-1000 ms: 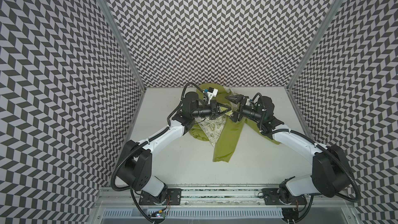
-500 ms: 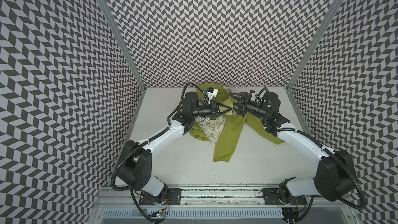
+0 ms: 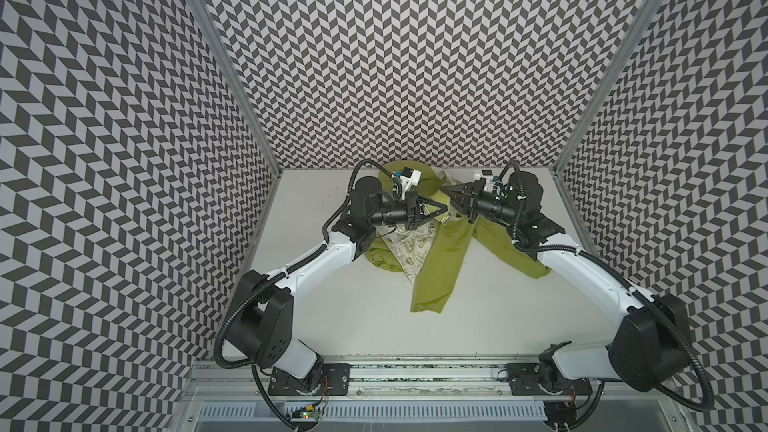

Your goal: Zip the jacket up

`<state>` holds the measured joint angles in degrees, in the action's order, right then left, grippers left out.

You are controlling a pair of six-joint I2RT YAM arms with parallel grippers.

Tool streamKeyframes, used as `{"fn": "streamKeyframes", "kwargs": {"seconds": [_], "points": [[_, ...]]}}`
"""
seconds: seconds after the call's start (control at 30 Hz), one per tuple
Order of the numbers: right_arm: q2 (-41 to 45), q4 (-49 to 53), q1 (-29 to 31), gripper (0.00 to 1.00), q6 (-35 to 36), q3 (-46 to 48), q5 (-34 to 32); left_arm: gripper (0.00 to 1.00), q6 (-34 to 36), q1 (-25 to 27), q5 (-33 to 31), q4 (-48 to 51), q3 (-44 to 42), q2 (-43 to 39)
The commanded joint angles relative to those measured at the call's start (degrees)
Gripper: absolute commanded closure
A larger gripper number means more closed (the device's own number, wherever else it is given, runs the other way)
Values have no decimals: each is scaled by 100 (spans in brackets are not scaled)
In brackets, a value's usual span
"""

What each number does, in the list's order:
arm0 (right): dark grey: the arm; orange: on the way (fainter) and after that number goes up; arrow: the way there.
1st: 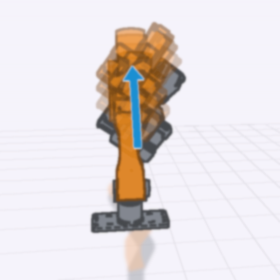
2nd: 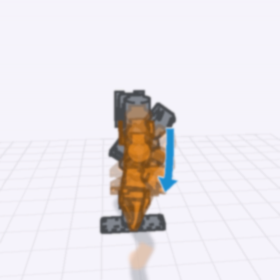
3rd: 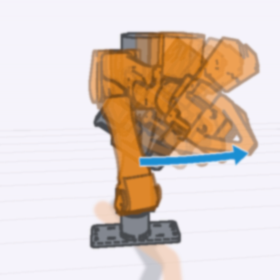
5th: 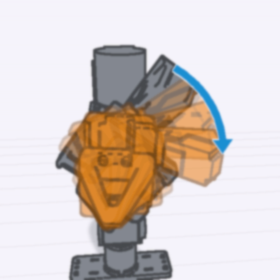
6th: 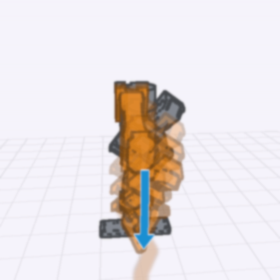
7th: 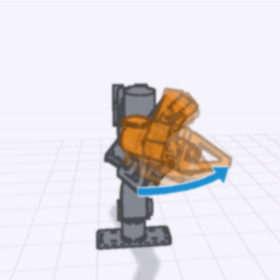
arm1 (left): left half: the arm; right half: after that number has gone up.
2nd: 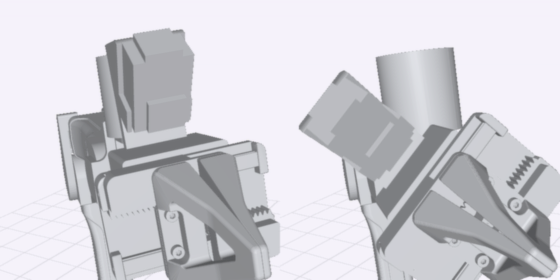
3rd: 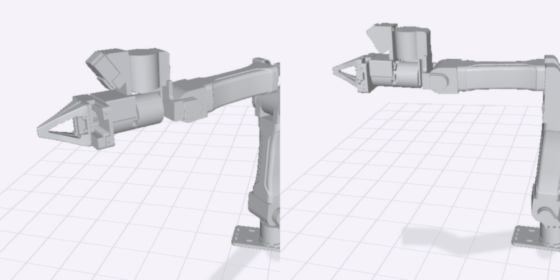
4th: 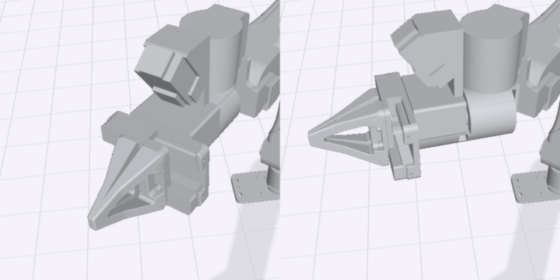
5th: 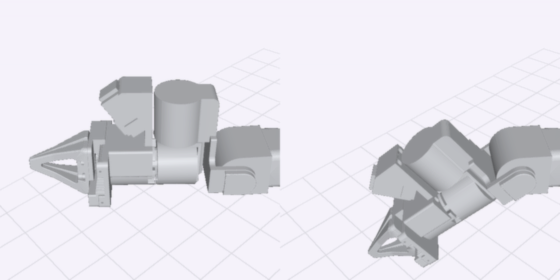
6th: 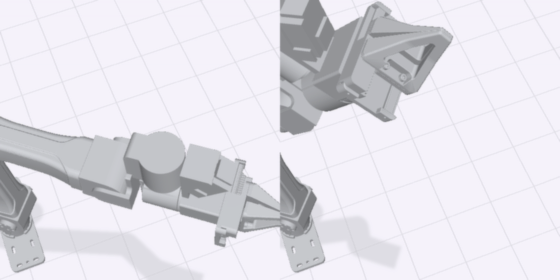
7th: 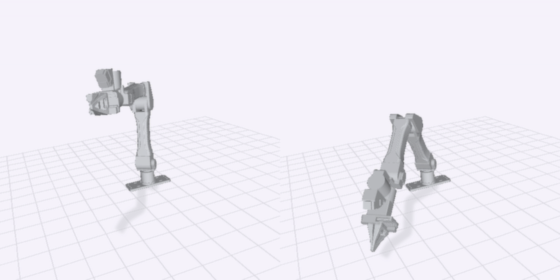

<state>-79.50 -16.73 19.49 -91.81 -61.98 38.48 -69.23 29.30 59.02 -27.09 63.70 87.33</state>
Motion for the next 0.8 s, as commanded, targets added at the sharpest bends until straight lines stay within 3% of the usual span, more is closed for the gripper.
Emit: {"fn": "streamKeyframes", "kwargs": {"seconds": [0.0, 0.27, 0.77], "points": [[114, -151, -23, 98, 84, -260, 126, 86, -197, -4, 168, -444, 101, -1], [105, 308, -24, 100, 318, -558, 81, 63, -178, 48, 168, -424, 19, -45], [92, 596, -24, 100, 398, -631, 59, 79, 379, 197, 188, 364, 186, -63]]}}
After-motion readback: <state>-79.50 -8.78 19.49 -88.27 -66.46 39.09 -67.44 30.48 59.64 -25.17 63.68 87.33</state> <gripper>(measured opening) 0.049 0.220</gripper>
